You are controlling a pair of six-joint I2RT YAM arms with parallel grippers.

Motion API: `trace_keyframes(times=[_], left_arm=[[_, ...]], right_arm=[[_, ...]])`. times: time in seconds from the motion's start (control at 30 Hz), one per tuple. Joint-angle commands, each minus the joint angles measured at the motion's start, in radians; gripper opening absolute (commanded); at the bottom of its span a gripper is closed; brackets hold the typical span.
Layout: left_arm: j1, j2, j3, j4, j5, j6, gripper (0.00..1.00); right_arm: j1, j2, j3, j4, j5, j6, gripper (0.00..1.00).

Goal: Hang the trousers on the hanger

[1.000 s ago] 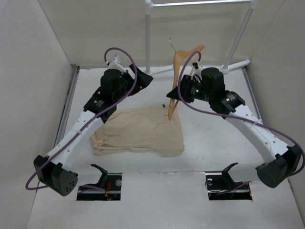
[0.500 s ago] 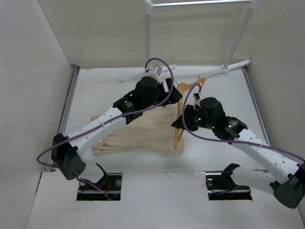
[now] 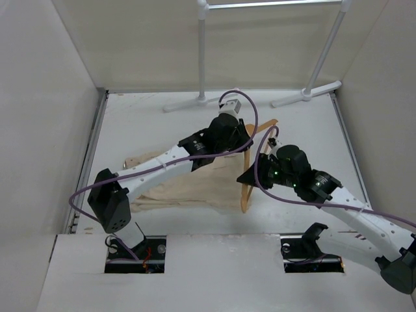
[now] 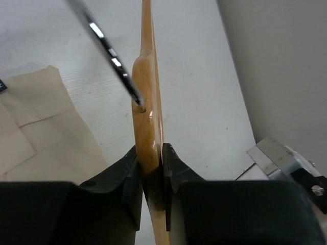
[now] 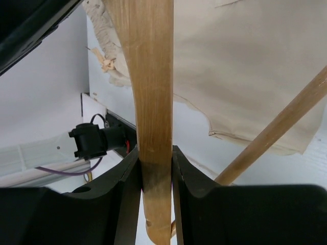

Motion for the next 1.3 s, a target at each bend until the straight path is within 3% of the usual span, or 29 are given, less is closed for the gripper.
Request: trace_keyframes(times=[0.0, 0.13, 0.27, 0.33, 0.43, 0.53, 0.8, 1.1, 1.27], left_arm=[[-0.004, -0.019, 0.031, 0.042, -0.08, 0.024, 0.06], [-0.016, -0.077, -0.088, 0.117, -0.18, -0.076, 0.02], [-0.079, -0.125, -0.245, 0.252, -0.337, -0.204, 0.01], [-0.126, -0.136, -0.304, 0.312, -0.443, -0.251, 0.01], [-0.169, -0.116, -0.369, 0.434, -0.517, -0.268, 0.01], [-0.18, -0.074, -0.417, 0.51, -0.549, -0.312, 0.01], [-0.223, 0.031, -0.484, 0.576, -0.724, -0.427, 0.02], [-0.271, 0.191, -0.483, 0.665, -0.79, -0.522, 0.03], [-0.265, 0.181, -0.483, 0.656, -0.792, -0.524, 0.03]], right_arm=[[0.004, -0.065, -0.011, 0.067, 0.012, 0.009, 0.23], [-0.039, -0.135, -0.04, 0.007, 0.013, 0.006, 0.43], [-0.111, -0.207, -0.07, -0.044, 0.012, -0.008, 0.48], [-0.17, -0.22, -0.074, -0.059, 0.013, -0.02, 0.42], [-0.25, -0.177, -0.079, -0.036, -0.004, -0.028, 0.13], [-0.24, -0.062, -0.045, 0.007, 0.002, -0.077, 0.08], [-0.217, 0.199, -0.071, 0.152, 0.067, -0.178, 0.22], [-0.266, 0.423, -0.038, 0.315, 0.058, -0.232, 0.37], [-0.276, 0.549, -0.025, 0.376, 0.081, -0.247, 0.43]])
